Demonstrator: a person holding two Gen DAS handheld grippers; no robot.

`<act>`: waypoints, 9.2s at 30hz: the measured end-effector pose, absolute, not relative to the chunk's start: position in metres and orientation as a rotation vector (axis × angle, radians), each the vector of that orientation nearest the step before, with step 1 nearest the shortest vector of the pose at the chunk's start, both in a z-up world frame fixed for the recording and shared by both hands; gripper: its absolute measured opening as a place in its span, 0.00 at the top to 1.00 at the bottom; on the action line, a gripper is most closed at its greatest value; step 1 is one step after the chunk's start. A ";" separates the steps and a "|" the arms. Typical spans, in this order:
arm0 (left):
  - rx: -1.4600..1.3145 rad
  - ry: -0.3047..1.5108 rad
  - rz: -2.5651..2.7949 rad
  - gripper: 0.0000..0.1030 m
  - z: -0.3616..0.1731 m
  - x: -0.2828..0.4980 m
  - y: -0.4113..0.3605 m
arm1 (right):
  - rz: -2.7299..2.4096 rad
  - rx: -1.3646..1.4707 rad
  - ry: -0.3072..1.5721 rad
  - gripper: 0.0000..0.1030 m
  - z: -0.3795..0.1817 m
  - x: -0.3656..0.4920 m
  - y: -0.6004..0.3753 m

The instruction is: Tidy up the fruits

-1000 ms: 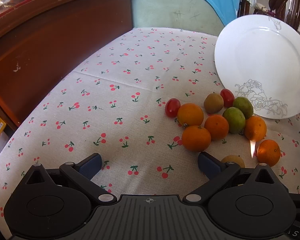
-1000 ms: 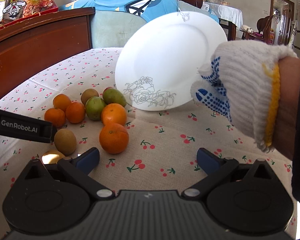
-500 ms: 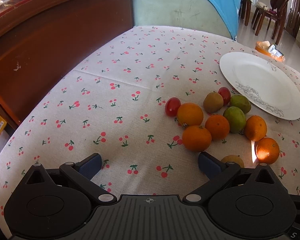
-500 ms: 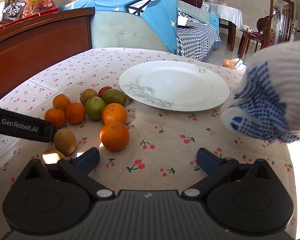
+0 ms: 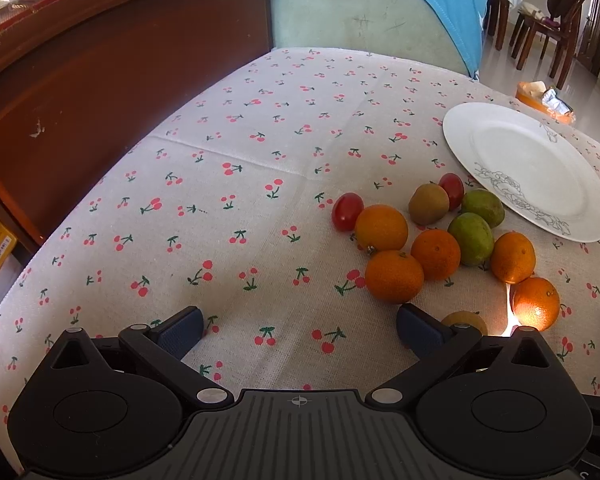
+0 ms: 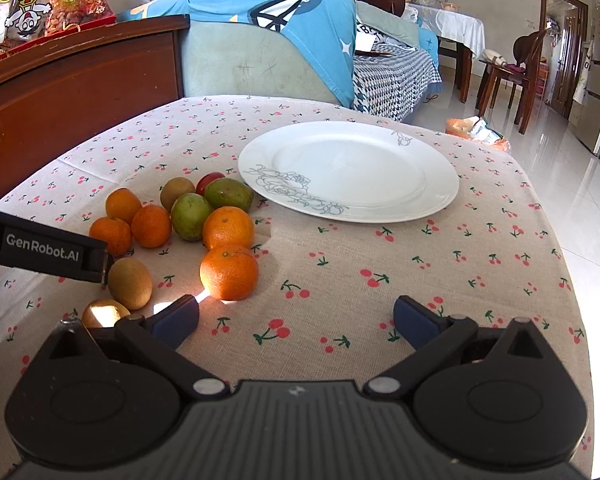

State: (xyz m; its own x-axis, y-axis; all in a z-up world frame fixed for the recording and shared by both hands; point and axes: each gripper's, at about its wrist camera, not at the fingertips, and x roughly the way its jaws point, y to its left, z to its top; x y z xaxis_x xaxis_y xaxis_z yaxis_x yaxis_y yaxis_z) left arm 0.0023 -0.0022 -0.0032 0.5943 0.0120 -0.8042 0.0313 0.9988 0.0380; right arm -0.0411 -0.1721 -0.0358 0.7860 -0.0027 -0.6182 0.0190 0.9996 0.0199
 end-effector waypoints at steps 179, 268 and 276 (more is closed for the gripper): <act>0.053 0.763 -0.290 0.77 0.015 -0.061 -0.029 | 0.203 0.309 0.726 0.70 -0.018 -0.032 -0.193; -0.071 0.718 -0.325 0.29 0.054 -0.011 -0.046 | 0.090 0.413 0.681 0.64 -0.006 -0.035 -0.223; -0.087 0.740 -0.268 0.29 0.047 -0.022 -0.024 | 0.110 0.385 0.701 0.64 -0.009 -0.048 -0.215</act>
